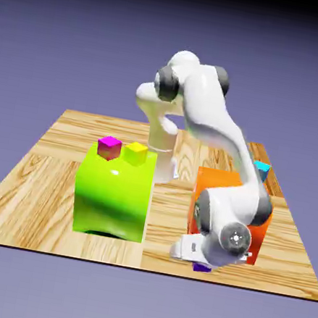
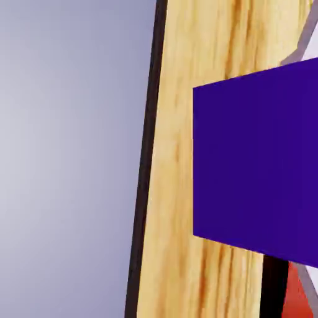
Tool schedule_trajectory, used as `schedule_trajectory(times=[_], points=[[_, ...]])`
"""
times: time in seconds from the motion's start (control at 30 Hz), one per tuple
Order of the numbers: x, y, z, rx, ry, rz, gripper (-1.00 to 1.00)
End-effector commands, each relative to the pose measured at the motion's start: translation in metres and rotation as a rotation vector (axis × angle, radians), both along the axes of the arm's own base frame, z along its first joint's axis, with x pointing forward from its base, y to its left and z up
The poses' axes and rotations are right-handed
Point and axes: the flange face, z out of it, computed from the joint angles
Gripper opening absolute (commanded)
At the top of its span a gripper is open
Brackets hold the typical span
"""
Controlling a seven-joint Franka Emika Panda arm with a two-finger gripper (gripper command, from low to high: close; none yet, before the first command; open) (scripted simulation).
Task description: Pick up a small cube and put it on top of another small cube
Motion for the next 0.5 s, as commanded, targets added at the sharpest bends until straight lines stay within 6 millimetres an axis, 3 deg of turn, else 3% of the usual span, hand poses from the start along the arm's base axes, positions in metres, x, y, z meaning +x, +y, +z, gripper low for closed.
schedule_trajectory(times=[0.0, 0.23, 0.47], points=[[-0.002, -0.012, 0.013, -0.01, -0.002, -0.01, -1.0], [-0.033, -0.096, 0.097, -0.05, -0.006, -0.106, -1.0], [-0.089, -0.171, 0.168, -0.054, -0.004, -0.221, -1.0]])
